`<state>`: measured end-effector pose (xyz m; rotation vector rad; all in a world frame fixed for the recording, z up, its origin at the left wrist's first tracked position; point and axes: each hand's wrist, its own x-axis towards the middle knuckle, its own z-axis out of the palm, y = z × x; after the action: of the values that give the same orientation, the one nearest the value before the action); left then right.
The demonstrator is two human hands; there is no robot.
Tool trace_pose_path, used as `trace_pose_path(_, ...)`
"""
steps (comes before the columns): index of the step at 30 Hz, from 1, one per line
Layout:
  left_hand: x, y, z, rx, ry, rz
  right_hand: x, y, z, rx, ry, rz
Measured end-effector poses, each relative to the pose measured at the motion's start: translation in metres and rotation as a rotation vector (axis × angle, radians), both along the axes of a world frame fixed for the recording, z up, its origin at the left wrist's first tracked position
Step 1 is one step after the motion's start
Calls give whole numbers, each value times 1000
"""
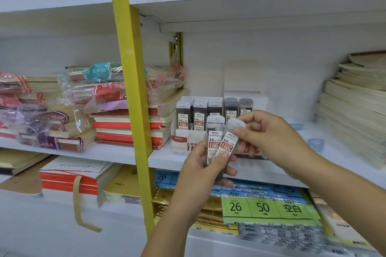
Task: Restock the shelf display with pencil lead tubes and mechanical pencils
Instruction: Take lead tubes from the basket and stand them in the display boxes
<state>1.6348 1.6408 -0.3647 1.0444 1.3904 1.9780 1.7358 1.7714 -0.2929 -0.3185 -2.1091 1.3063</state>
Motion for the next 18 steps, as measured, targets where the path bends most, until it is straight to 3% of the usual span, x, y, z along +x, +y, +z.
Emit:
trace_pose_path(5, -3, -1, -2, -7, -20, 20, 1, 4, 0, -33, 36, 4)
trace_pose_path(8, -9, -5, -3, 10, -60, 134, -2, 8, 15, 101, 221, -139)
trace_pose_path(11, -22, -12, -2, 59, -127, 281, -12, 10, 35, 244, 349, -149)
trace_pose_path(18, -39, -24, -2, 77, -140, 371, -55, 5, 43, 674, 85, -190)
